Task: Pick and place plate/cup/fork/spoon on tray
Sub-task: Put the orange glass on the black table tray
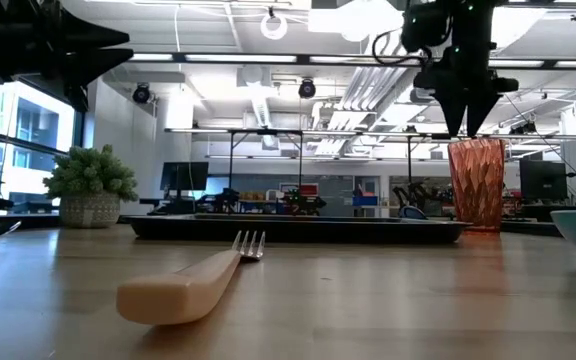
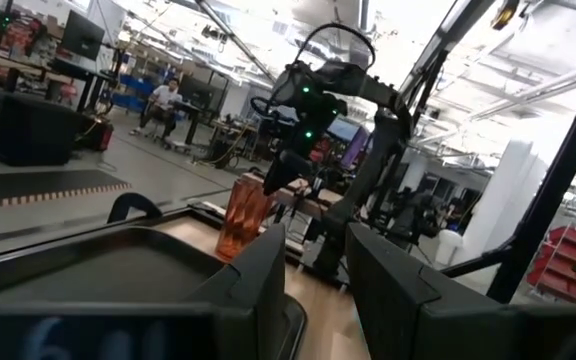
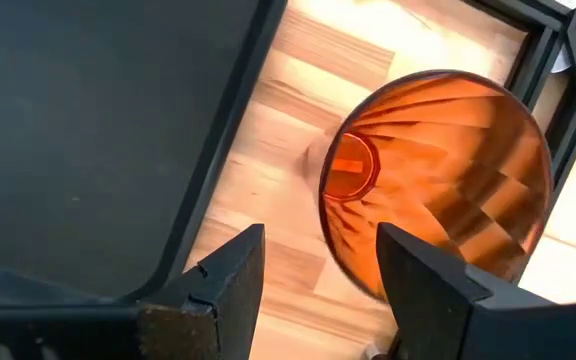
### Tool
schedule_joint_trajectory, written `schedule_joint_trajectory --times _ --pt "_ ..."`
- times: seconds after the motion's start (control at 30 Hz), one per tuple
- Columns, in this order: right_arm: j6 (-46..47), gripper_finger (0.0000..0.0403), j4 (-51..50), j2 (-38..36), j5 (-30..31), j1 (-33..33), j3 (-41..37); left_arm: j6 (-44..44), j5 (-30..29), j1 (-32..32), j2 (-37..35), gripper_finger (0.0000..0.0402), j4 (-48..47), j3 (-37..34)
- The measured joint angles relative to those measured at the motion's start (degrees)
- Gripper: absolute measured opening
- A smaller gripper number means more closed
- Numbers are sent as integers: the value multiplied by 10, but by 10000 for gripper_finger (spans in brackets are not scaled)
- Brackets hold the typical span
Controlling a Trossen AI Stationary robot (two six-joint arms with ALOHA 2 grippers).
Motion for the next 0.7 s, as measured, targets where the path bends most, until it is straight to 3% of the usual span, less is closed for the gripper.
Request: schedule_joint_trajectory --times 0.33,0.7 --pt "-23 173 3 48 -4 -23 0 0 0 0 0 99 -8 0" --pt "-9 74 8 58 1 -26 0 0 -7 0 0 99 -13 0"
